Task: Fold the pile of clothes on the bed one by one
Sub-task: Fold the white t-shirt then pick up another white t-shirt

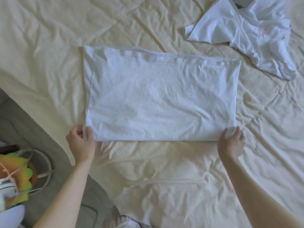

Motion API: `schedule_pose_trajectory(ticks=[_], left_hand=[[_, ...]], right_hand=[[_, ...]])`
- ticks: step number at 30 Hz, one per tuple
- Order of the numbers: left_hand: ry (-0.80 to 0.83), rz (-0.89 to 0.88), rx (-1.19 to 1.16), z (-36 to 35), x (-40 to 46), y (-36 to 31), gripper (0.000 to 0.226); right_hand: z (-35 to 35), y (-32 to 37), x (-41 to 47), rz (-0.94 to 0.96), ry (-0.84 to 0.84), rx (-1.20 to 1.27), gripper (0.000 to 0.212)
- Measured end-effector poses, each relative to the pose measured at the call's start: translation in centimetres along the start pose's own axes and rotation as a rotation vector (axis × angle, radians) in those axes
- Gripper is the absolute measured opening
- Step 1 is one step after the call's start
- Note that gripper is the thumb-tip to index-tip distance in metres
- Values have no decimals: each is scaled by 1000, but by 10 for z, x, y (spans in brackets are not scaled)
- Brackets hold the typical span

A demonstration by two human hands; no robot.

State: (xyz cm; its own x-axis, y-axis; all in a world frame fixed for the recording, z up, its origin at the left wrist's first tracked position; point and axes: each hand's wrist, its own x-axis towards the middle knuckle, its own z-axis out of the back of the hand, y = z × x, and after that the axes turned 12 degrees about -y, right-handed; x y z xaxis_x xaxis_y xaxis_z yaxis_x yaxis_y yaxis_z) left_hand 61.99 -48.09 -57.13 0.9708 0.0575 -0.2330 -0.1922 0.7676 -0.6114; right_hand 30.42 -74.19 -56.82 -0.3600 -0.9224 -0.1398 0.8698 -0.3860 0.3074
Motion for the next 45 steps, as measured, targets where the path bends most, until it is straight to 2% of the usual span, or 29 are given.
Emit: schedule_pose_trajectory(ticks=[2,3,4,6,8,13,16,18,19,21,24,26,28,33,38,41,43,45], left_hand=[[130,545,-312,6,0,0,27],[192,723,-441,8,1,2,25],[227,801,-528,9,3,3,21],[224,827,-603,11,3,1,14],[177,805,-621,12,3,-4,9],[134,688,-577,16,8,-13,16],[148,690,-539,15,7,-12,16],[174,724,-532,15,6,-10,14],[186,744,-535,15,6,-8,12],[207,779,-536,17,8,-5,9],[235,835,-547,21,11,-3,8],[252,863,-555,22,12,-3,8],[246,857,-559,23,10,-5,8],[193,683,-563,26,-7,-17,10],[104,535,-607,29,-24,-37,29],[23,422,-592,27,-36,-62,31],[-25,204,-473,20,-49,-82,20],[-41,-101,-366,9,-68,-109,16]], right_hand=[[8,7,7,-497,90,411,33],[12,7,10,-673,200,594,24],[16,5,13,-773,276,706,17],[19,-5,20,-878,310,843,13],[22,-10,24,-912,257,891,23],[30,-7,37,-861,141,864,25],[25,-3,36,-859,85,858,31],[20,0,29,-780,22,761,31],[18,1,24,-684,-21,634,35],[17,3,9,-394,-67,324,47],[17,4,-25,131,-30,-6,59],[13,6,-47,380,14,-199,62],[6,13,-68,527,86,-295,60],[-23,37,-128,906,292,-285,56],[-38,42,-146,1019,457,-390,60],[-30,40,-139,1009,546,-297,58],[-24,40,-132,859,656,-87,54],[-13,45,-119,497,779,223,49]])
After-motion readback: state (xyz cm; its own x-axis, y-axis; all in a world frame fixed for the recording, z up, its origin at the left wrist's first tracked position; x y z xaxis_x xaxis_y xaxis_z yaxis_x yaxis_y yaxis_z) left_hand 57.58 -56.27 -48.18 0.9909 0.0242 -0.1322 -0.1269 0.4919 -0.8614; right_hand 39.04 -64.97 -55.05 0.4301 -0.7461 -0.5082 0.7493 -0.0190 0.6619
